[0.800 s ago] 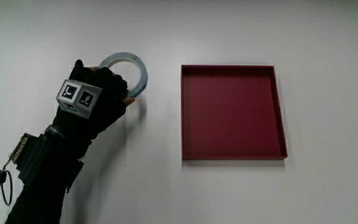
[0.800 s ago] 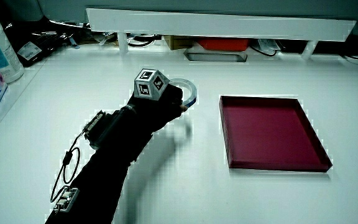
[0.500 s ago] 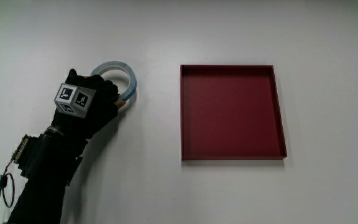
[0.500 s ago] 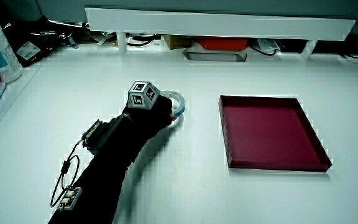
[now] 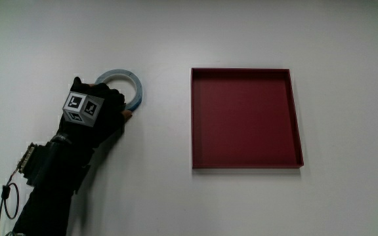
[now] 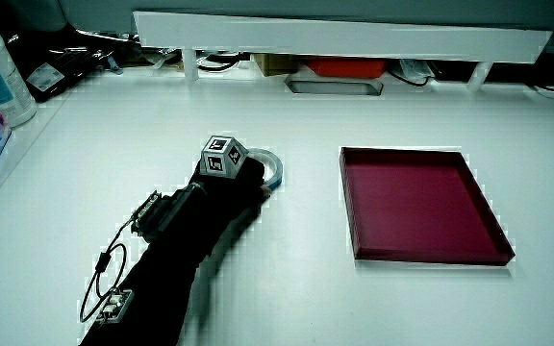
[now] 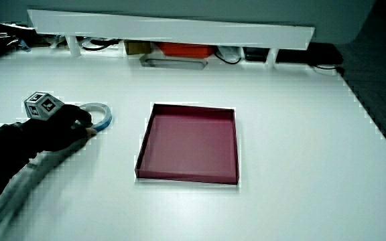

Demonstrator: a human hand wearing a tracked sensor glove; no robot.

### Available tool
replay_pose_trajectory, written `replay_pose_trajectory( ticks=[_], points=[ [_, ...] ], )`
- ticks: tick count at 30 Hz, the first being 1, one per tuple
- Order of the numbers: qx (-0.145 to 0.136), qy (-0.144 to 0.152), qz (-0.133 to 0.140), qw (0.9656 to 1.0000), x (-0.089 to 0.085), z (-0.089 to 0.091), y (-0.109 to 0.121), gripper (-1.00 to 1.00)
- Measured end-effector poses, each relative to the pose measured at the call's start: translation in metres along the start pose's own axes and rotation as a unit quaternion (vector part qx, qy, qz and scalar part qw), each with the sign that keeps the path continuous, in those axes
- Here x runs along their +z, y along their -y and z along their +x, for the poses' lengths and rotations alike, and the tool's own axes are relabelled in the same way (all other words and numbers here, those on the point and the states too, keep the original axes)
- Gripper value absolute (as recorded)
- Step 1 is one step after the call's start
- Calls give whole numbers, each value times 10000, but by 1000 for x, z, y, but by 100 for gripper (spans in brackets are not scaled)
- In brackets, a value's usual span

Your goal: Place blue tape

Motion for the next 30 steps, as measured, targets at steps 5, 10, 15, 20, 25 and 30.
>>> replay_pose_trajectory(
  ticks=[5,10,15,20,25,30],
  points=[
    [-4,28,-5,10000,-3,-2,0,0],
    [23,97,-52,9999,-3,-3,0,-15],
    [39,77,-26,10000,-3,-3,1,-35],
    [64,42,46,10000,-3,-4,5,-54],
    [-8,391,132,9991,7,-5,14,-73],
    [173,527,-285,9981,34,10,38,-92]
  ],
)
